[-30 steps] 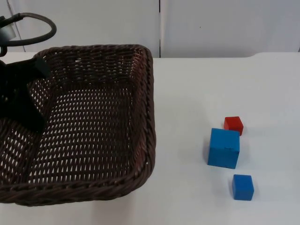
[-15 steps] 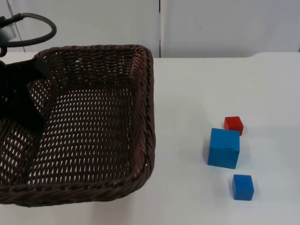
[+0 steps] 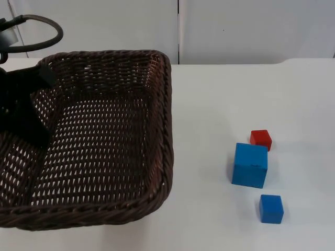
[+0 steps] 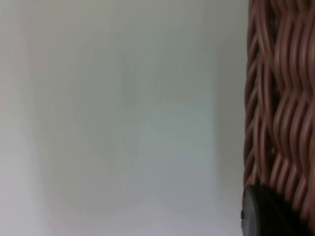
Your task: Pick up the basket with the left hand and place the largest block into the basket with the right hand.
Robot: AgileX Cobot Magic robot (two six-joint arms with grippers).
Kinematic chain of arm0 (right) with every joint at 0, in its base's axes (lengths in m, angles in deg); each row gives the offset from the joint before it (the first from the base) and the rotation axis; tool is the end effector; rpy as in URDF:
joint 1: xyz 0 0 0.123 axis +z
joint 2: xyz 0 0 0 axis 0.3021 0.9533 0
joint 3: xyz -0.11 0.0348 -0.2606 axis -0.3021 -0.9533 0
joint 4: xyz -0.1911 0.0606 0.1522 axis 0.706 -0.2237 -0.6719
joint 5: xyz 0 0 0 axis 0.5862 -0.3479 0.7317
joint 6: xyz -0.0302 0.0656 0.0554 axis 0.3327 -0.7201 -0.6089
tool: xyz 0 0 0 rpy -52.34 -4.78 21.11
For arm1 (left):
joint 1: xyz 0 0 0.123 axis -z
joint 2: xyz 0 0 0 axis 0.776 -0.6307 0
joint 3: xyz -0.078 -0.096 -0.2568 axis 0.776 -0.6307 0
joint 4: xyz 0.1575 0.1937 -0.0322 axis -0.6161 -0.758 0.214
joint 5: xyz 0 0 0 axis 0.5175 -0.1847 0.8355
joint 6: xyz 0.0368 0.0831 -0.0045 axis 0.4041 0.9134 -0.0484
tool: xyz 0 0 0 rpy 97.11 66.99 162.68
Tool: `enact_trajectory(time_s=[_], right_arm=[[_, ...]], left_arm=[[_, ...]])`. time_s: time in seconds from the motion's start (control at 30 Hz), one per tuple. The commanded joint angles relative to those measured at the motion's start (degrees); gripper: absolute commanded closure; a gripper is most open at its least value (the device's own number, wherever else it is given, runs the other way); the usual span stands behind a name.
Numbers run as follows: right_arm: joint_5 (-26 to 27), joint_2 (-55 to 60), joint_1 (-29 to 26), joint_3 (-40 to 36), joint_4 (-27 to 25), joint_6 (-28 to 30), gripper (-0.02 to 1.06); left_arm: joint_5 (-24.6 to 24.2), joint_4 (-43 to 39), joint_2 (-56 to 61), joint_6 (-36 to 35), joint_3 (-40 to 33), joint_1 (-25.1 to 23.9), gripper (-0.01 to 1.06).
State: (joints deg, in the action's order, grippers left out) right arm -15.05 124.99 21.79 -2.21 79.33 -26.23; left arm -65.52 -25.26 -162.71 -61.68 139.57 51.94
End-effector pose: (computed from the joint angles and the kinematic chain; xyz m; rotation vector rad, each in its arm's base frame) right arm 0.1633 0.0142 0.3751 -0.1246 2.2804 0.0532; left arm 0.2752 -0.0422 0.1960 -0.0629 2.8925 -0.6353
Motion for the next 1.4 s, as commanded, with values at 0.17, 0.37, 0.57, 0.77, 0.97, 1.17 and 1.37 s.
enact_trajectory(time_s=[0.17,0.37,0.57,0.77,0.97,1.17,1.37], right_arm=[[-0.87,6.61,1.77,0.53,-2.91,3.64,-0.01],[-0.87,12.99,9.07,0.53,-3.31,2.55,-0.01],[-0.4,21.13,15.67,0.53,-2.98,-3.45,-0.01],[0.84,28.0,20.8,0.53,-2.26,-8.51,-0.01],[4.23,32.47,23.96,0.53,-1.18,-14.71,-0.01],[9.12,36.91,25.14,0.53,-1.29,-21.08,-0.01],[11.17,41.06,25.14,2.0,-1.29,-24.35,-0.01]], left_arm=[[-0.1,1.14,1.11,0.42,-0.09,-0.1,1.05],[0.01,1.16,1.11,0.42,-0.09,-0.1,1.05],[0.12,1.16,1.11,0.42,-0.09,-0.1,1.05],[0.12,1.16,1.11,0.42,-0.09,-0.1,1.05],[0.0,1.16,1.11,0.42,-0.09,-0.1,1.05],[0.0,1.37,1.11,0.42,-0.09,-0.1,1.05],[0.0,1.37,1.11,0.42,-0.09,-0.1,1.05]])
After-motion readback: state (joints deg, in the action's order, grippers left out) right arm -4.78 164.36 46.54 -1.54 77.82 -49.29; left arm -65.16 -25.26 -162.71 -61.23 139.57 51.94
